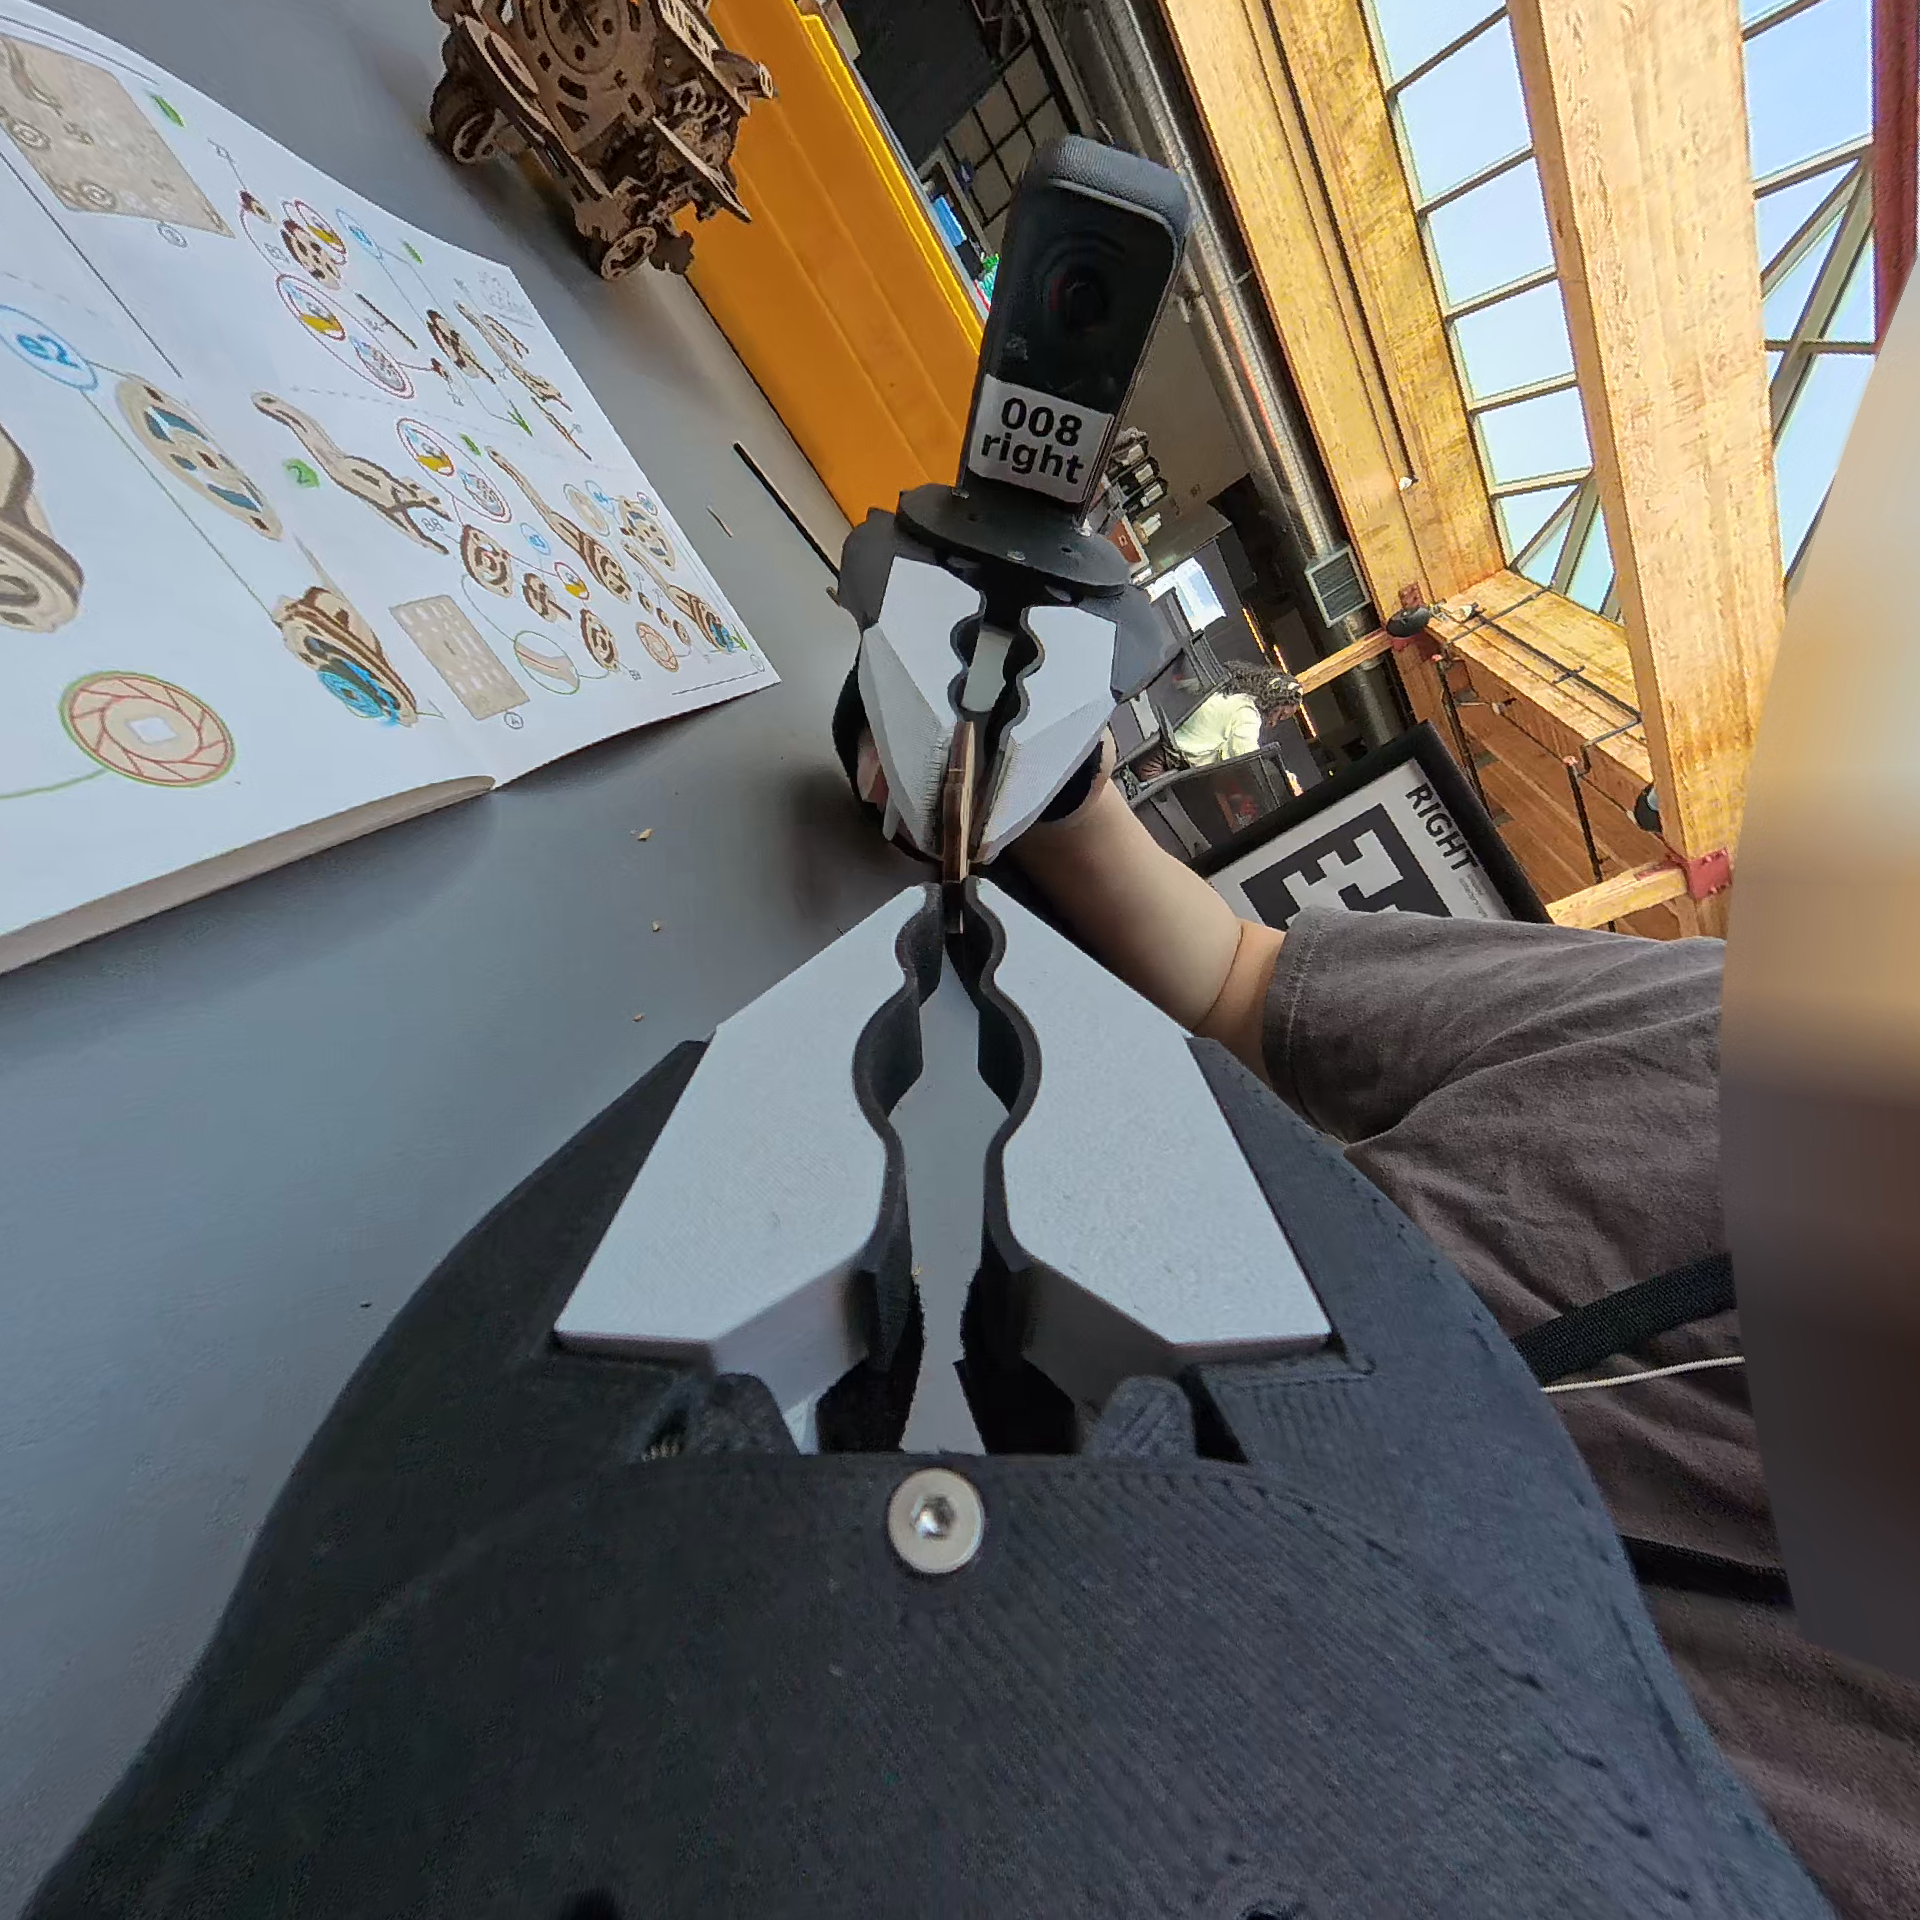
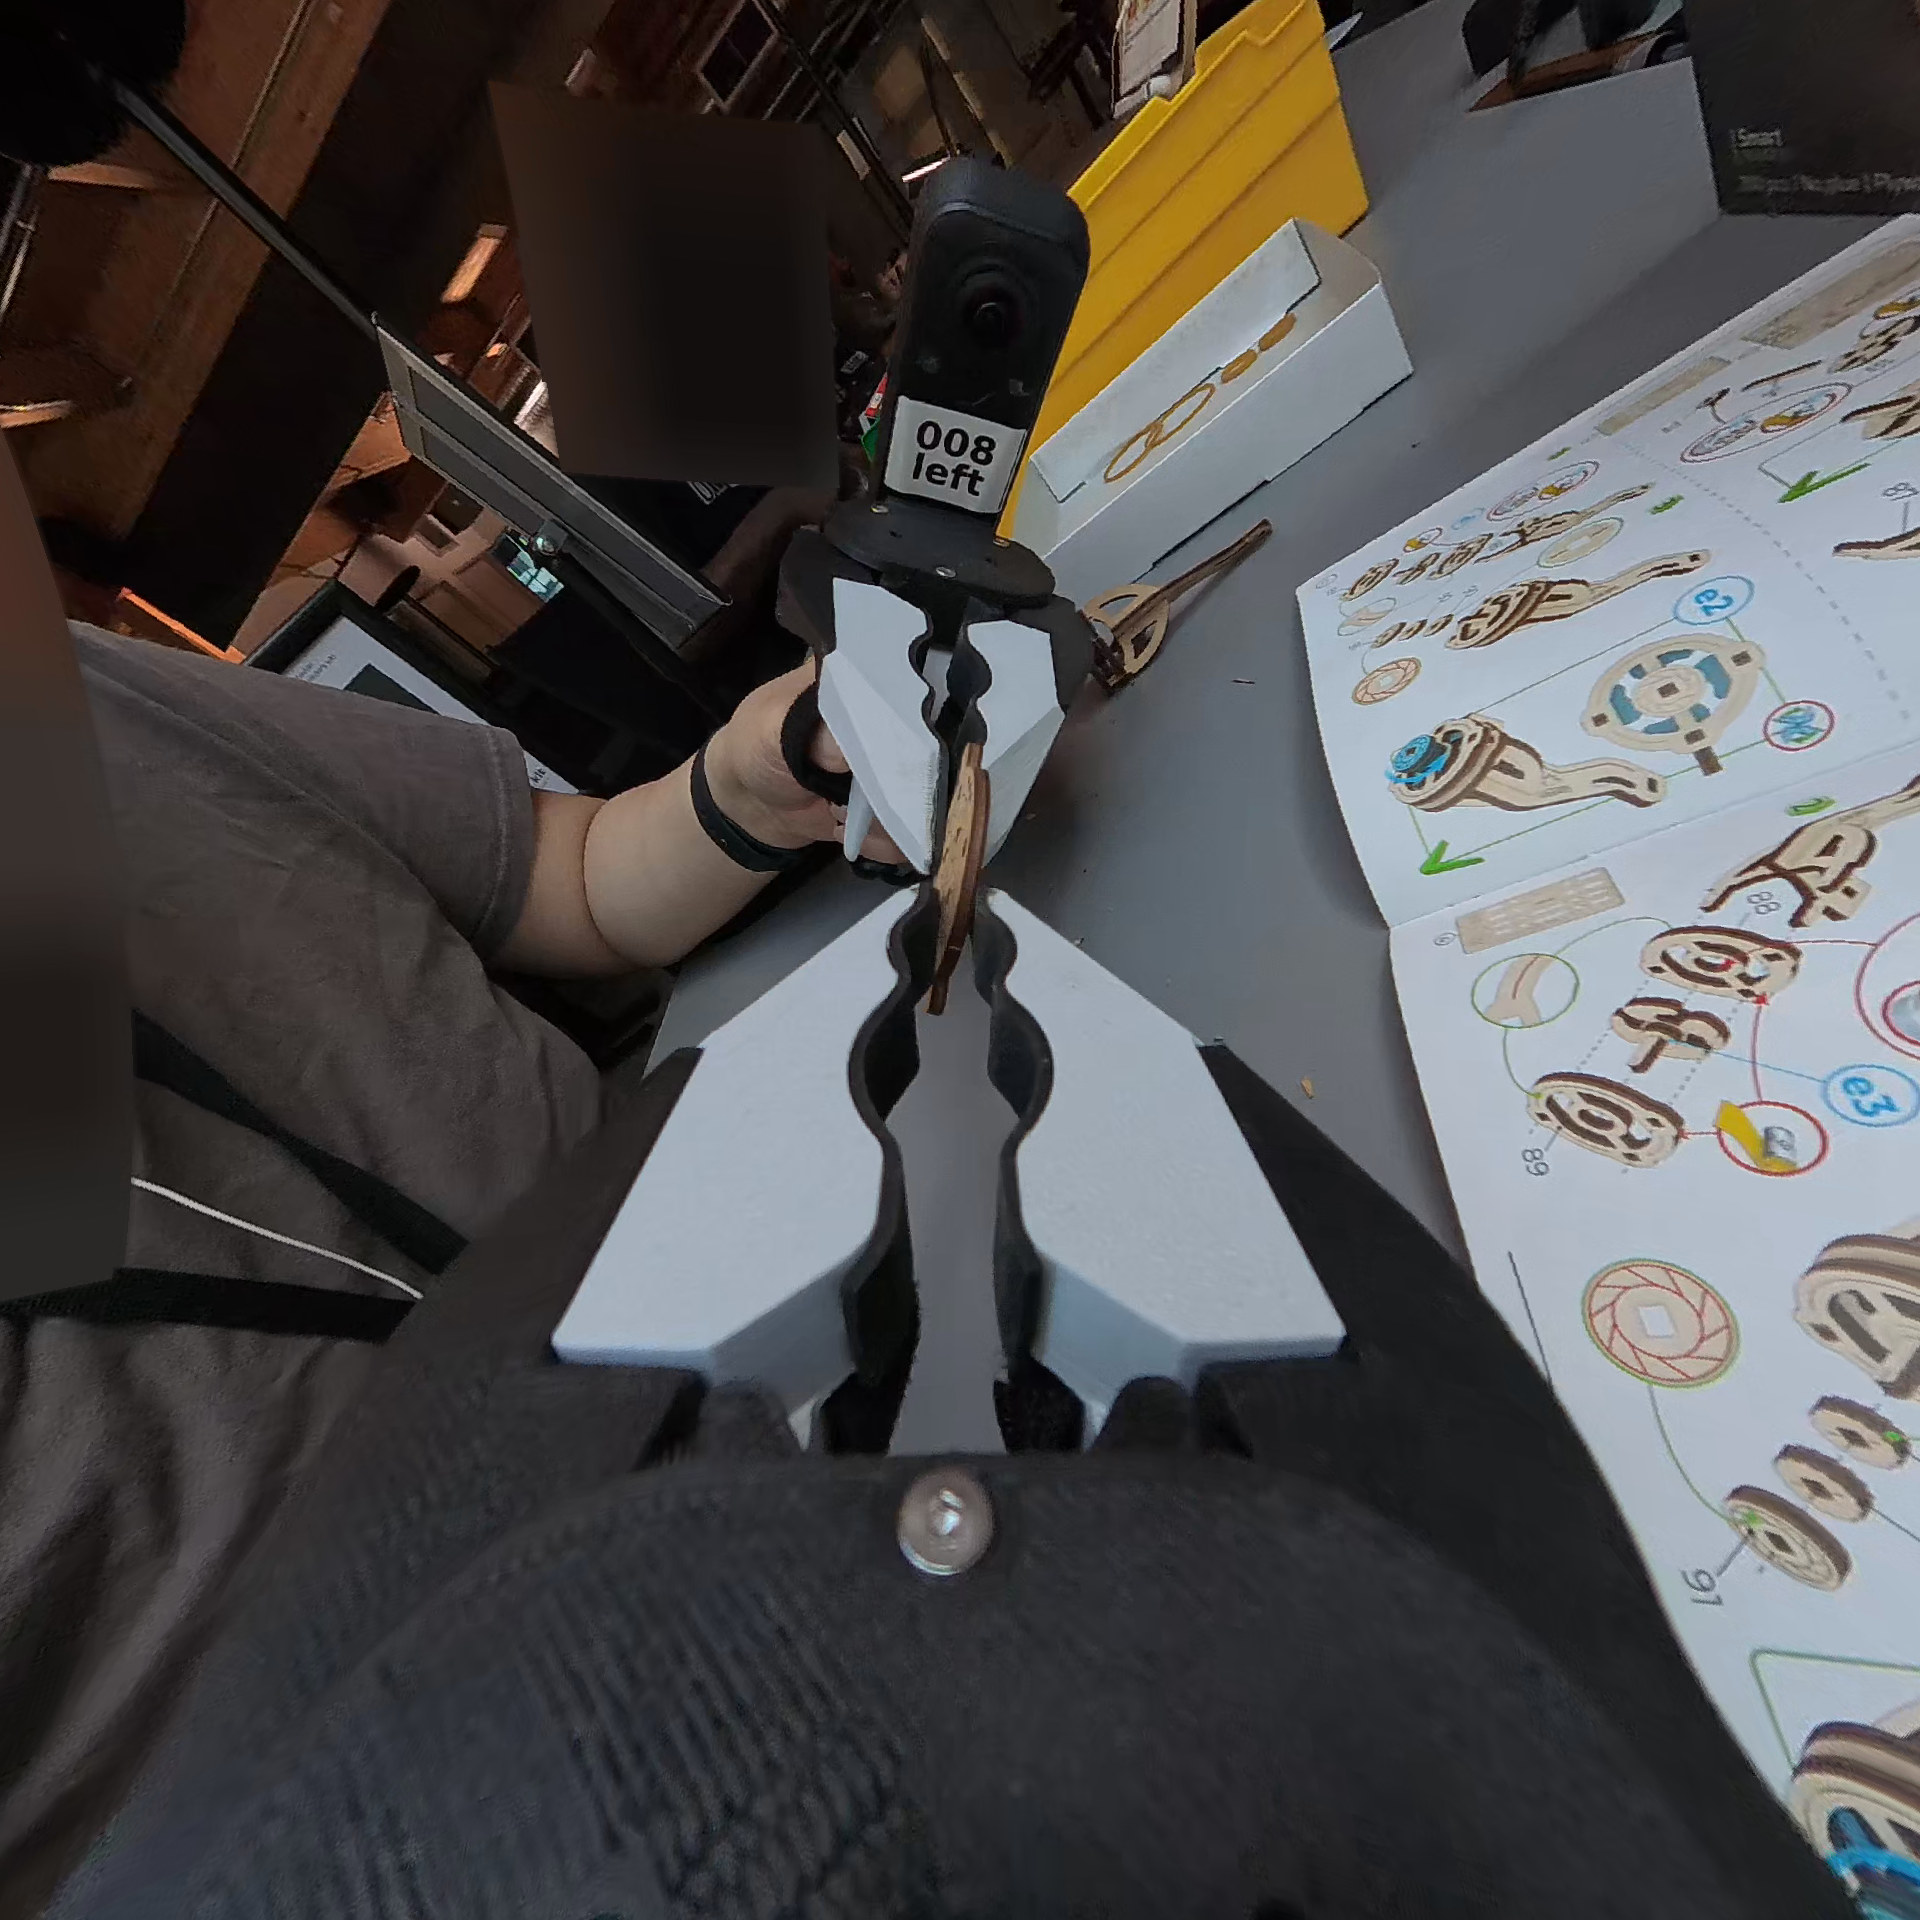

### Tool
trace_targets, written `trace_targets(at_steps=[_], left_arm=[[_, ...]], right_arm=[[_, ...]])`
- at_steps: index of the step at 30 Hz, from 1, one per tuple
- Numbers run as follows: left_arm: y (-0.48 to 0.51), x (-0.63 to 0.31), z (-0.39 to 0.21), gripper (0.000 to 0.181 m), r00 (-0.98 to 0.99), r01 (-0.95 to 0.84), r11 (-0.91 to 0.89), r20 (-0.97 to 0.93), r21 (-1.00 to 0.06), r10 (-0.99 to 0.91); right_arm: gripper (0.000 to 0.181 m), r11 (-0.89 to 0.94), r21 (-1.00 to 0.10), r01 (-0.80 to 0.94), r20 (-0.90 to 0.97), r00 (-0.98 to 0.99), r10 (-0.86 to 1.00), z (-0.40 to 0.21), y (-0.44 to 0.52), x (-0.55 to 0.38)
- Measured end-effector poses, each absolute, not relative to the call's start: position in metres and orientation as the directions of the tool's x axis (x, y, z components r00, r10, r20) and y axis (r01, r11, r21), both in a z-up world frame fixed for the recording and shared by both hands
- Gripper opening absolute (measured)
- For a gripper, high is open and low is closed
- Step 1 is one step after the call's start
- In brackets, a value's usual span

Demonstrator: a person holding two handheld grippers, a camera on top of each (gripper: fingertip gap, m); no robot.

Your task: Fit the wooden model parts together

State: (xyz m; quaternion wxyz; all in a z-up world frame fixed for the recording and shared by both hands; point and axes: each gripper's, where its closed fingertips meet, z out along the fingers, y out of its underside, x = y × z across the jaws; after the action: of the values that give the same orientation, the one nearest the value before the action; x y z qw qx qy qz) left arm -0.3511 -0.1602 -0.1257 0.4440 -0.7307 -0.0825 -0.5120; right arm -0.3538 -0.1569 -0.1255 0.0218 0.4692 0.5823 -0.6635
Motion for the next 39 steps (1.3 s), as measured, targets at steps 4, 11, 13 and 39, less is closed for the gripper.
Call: trace_targets(at_steps=[4,11,13,39], left_arm=[[-0.1602,-0.3513,-0.1261,0.001,0.47,0.567,-0.591,0.815,-0.574,-0.339],[-0.1612,-0.3491,-0.1209,0.001,0.533,0.509,-0.565,0.753,-0.649,-0.385],[-0.1617,-0.3491,-0.1195,0.001,0.514,0.521,-0.567,0.765,-0.638,-0.389],[-0.1622,-0.3463,-0.1188,0.001,0.503,0.518,-0.576,0.77,-0.633,-0.394]], right_arm=[[0.001,-0.347,-0.724,0.596,-0.683,-0.551,0.478,-0.1248,-0.1576,-0.3531],[0.001,-0.377,-0.704,0.602,-0.709,-0.559,0.43,-0.12,-0.1568,-0.3513],[0.001,-0.388,-0.697,0.603,-0.716,-0.56,0.416,-0.1185,-0.1559,-0.351],[0.001,-0.392,-0.684,0.615,-0.729,-0.567,0.382,-0.1174,-0.1575,-0.3489]])
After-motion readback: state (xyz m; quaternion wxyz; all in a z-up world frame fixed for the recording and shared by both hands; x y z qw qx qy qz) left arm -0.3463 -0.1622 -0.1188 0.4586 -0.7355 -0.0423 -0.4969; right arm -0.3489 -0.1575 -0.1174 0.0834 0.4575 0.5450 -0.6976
